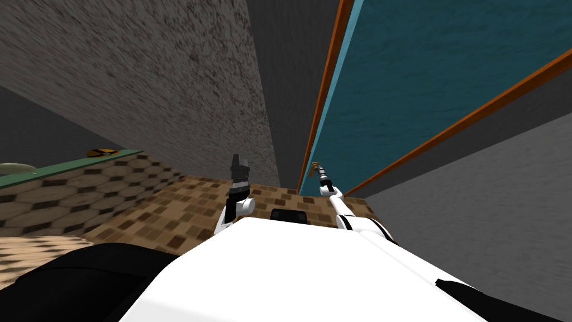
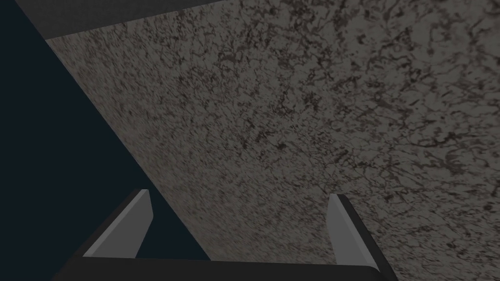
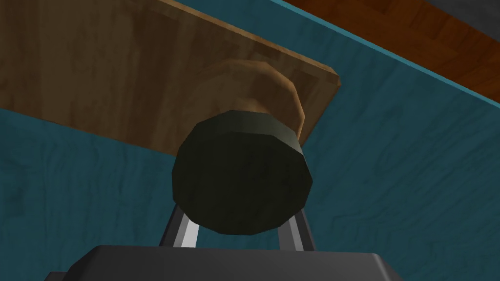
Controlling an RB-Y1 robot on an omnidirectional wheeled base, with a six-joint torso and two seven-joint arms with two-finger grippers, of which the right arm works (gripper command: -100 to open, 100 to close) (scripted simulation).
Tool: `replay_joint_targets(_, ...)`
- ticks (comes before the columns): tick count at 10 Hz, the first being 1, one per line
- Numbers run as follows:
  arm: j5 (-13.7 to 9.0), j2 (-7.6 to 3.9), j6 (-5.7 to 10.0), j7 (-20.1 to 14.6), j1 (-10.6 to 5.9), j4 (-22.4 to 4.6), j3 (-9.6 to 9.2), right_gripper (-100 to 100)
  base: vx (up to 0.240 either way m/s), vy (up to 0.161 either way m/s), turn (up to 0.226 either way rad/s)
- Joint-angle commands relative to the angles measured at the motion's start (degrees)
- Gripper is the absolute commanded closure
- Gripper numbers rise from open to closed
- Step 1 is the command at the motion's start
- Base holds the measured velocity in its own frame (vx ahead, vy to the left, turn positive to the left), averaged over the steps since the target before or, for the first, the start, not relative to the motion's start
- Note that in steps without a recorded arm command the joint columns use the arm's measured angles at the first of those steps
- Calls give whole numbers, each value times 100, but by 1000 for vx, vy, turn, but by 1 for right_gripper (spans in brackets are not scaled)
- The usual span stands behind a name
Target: Pull the door open
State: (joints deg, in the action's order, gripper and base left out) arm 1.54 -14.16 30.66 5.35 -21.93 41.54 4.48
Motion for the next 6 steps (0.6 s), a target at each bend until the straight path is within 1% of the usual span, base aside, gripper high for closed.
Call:
replay_joint_targets(1, -81, 96, -10, -228, -3, 46, -107, 100, -57, -47, 70)
replay_joint_targets(2, -247, 97, -13, -424, -16, 34, -149, 100, -58, -37, 55)
replay_joint_targets(3, -247, 97, -13, -465, -16, 34, -149, 100, -53, -33, 44)
replay_joint_targets(5, -585, 100, -19, -847, -43, 10, -235, 100, -69, -48, 101)
replay_joint_targets(6, -585, 100, -19, -942, -43, 10, -235, 100, -58, -47, 40)
